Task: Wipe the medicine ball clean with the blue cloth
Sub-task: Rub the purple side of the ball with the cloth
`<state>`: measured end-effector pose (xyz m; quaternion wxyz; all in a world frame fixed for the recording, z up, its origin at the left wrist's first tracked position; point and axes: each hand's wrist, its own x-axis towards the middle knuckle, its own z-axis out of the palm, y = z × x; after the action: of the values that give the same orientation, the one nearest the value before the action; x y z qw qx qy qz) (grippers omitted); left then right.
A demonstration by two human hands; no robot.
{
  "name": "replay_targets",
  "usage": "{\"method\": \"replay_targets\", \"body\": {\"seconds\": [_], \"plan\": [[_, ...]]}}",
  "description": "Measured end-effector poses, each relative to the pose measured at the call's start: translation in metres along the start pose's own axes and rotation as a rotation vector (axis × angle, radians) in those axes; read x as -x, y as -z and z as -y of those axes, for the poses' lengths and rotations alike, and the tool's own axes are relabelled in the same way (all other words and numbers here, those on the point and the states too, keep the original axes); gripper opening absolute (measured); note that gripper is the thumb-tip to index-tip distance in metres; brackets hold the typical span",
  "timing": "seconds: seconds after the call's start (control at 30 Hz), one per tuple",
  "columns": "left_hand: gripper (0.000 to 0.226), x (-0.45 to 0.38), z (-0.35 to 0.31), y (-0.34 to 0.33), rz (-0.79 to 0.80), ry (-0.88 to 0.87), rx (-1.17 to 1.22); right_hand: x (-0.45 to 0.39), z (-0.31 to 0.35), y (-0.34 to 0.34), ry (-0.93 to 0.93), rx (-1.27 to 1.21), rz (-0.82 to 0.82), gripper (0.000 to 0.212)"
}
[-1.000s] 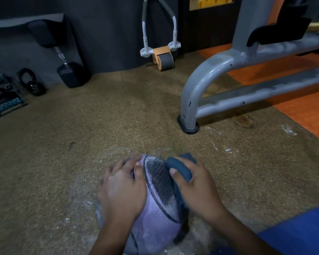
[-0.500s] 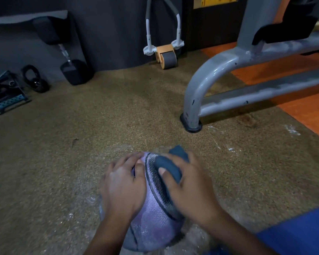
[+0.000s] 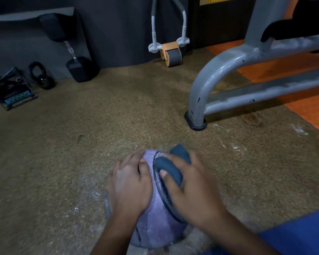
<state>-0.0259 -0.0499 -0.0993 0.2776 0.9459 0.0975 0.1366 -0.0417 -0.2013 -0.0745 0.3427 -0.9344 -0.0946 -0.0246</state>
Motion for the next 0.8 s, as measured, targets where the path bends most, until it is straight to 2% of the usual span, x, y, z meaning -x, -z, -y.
{"method": "replay_targets", "body": {"seconds": [0.07,0.17,0.3,0.37,0.53,0.6,0.7,0.8], "plan": [[0.055,0.001,0.002,0.002,0.012,-0.024,0.009,0.008,0.015,0.003,0.074,0.056,0.034,0.053],[0.055,0.004,0.003,0.006,0.003,-0.052,0.034,-0.022,0.014,0.002,0.063,0.039,0.064,0.039],[0.054,0.003,0.001,0.005,0.005,-0.035,-0.004,-0.076,-0.014,-0.006,-0.148,-0.053,0.099,0.024],[0.053,0.003,0.0,0.005,-0.004,-0.021,-0.019,-0.074,-0.024,-0.007,-0.196,-0.132,0.086,0.023],[0.057,-0.001,-0.001,0.002,0.027,-0.015,-0.046,-0.012,0.006,0.01,0.031,0.019,0.094,0.039],[0.058,-0.001,-0.001,0.004,0.036,-0.032,-0.017,-0.016,0.014,0.013,0.048,0.068,0.114,0.038],[0.052,0.005,0.0,0.007,0.023,-0.044,-0.01,-0.053,0.006,0.006,-0.048,0.039,0.138,0.03],[0.053,0.01,-0.001,0.008,0.013,-0.044,-0.031,-0.09,-0.019,0.002,-0.257,-0.083,0.242,0.023]]}}
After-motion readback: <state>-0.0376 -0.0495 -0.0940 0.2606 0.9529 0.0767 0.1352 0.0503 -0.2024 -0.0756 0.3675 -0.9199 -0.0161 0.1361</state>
